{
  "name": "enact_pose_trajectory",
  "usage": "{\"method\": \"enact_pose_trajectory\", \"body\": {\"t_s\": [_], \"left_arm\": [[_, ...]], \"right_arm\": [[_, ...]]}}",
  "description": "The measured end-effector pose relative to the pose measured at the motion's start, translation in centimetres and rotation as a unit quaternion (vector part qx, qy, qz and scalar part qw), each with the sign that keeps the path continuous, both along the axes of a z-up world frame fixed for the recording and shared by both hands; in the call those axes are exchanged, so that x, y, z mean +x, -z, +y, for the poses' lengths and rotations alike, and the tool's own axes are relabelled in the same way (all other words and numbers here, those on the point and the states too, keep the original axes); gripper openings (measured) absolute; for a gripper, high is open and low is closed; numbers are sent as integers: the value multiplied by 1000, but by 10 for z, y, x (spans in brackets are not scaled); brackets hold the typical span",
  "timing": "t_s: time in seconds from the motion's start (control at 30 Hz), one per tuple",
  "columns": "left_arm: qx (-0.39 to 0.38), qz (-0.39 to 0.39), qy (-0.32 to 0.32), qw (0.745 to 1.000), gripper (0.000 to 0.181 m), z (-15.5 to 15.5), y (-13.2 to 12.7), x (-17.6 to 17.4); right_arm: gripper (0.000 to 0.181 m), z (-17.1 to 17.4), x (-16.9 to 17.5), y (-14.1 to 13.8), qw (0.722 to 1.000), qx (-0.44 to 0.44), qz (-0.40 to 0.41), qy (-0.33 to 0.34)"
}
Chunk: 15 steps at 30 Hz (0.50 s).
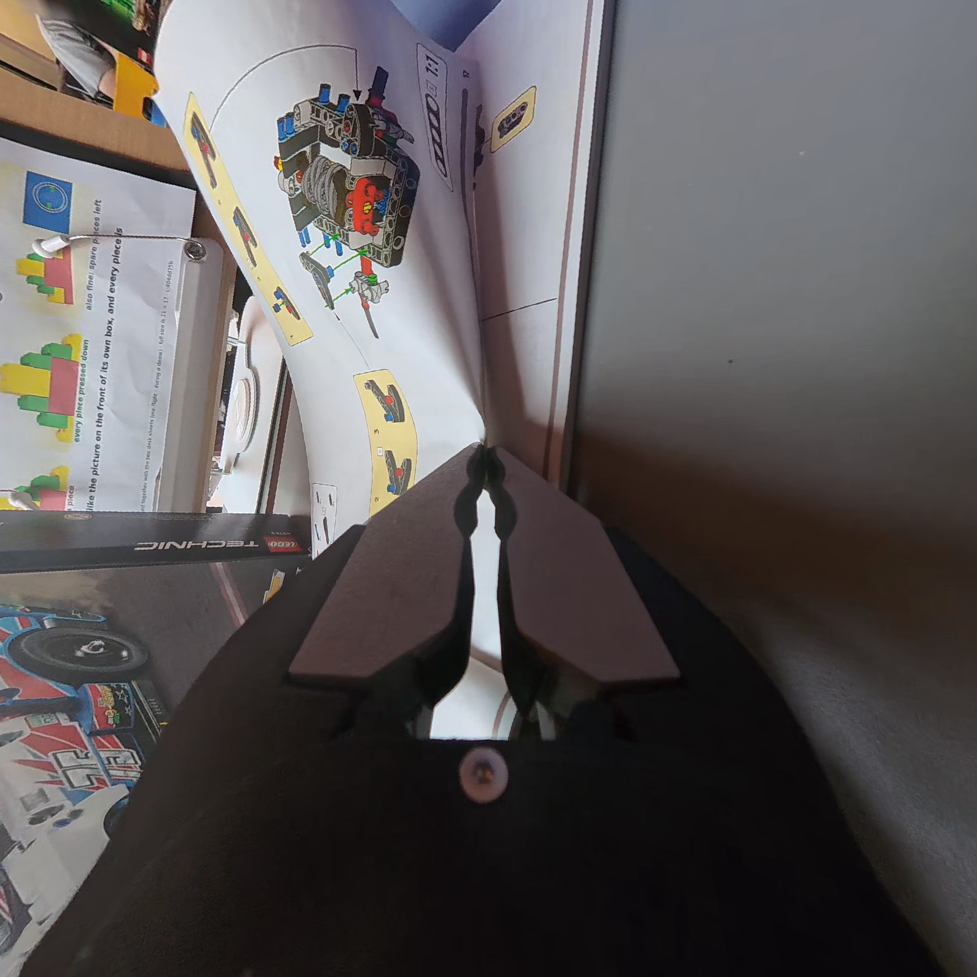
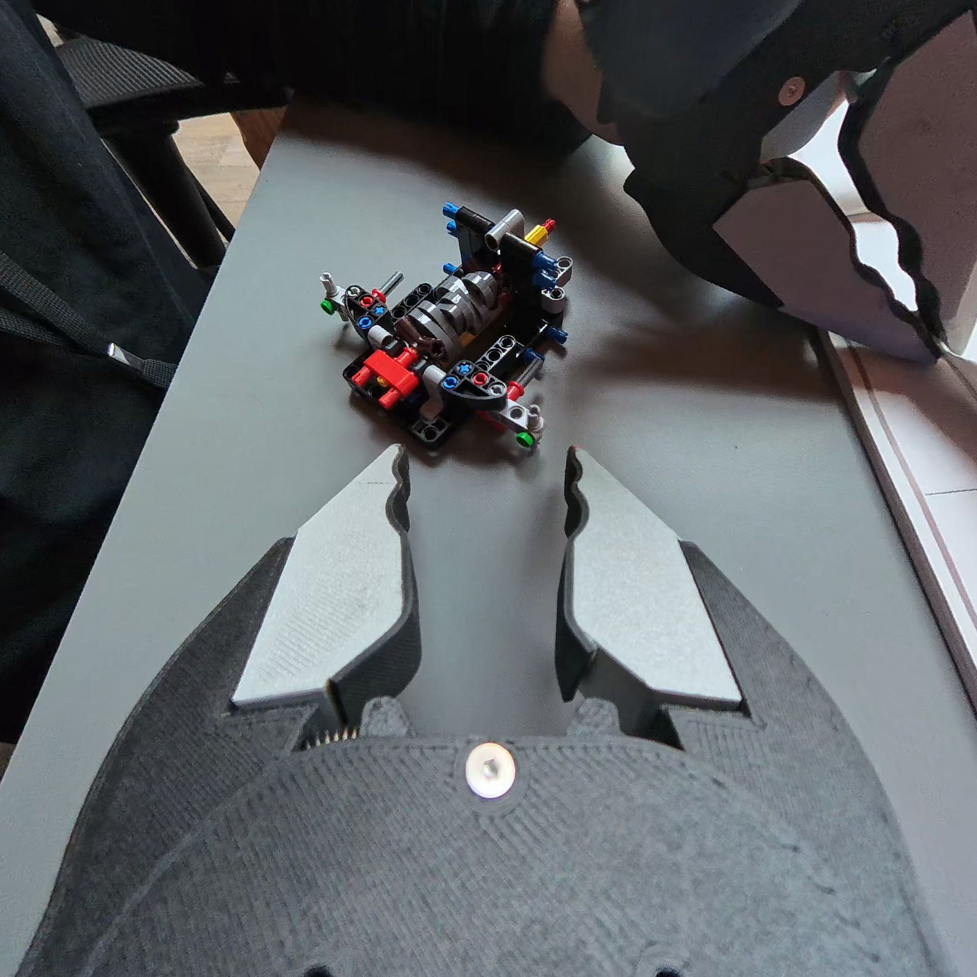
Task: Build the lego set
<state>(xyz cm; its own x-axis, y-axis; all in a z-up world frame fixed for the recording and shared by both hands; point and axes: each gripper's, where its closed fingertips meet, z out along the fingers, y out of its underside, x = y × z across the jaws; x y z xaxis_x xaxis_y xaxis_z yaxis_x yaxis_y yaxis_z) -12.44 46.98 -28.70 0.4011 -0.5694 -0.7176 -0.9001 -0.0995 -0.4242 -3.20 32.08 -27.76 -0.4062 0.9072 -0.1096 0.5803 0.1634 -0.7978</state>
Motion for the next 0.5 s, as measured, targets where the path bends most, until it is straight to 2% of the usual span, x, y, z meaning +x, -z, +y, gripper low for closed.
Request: {"method": "enact_pose_trajectory", "body": {"t_s": [0.5], "left_arm": [[3,4,-1,1000,0,0,0,0]], "right_arm": [[52,-30,7,11,998,23,-31,-52]]}}
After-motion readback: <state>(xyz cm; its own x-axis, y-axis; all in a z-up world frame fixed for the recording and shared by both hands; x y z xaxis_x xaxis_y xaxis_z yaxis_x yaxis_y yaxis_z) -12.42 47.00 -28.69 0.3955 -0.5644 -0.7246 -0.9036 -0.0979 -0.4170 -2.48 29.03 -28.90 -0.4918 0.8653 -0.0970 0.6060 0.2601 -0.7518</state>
